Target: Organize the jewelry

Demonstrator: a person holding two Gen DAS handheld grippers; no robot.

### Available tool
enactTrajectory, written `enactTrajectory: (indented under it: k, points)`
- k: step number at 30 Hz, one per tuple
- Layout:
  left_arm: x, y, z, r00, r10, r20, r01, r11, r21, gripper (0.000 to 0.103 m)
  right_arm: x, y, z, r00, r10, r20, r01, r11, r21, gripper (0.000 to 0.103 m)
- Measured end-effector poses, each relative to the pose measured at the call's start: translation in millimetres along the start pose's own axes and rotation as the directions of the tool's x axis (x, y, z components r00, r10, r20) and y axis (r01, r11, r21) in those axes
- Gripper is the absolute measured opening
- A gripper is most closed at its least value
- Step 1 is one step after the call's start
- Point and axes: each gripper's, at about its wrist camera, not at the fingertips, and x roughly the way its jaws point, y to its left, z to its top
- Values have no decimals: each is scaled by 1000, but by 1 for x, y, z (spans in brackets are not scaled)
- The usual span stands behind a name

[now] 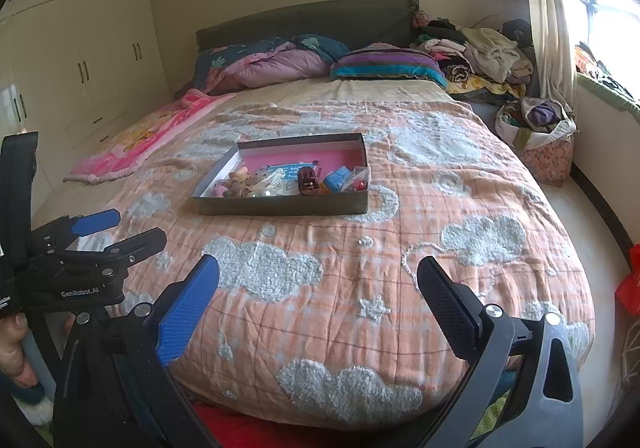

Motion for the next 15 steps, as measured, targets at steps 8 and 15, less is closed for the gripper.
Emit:
enactTrajectory:
  k: [8,15]
  points:
    - [1,-3,-1,1000,-3,-4,3,1000,8,94,-1,0,0,1000,-3,5,3,1000,-3,99]
    - [1,-4,-2,1000,-1,-6,1,1000,4,94,-2,0,0,1000,-7,6,7,1000,0,99]
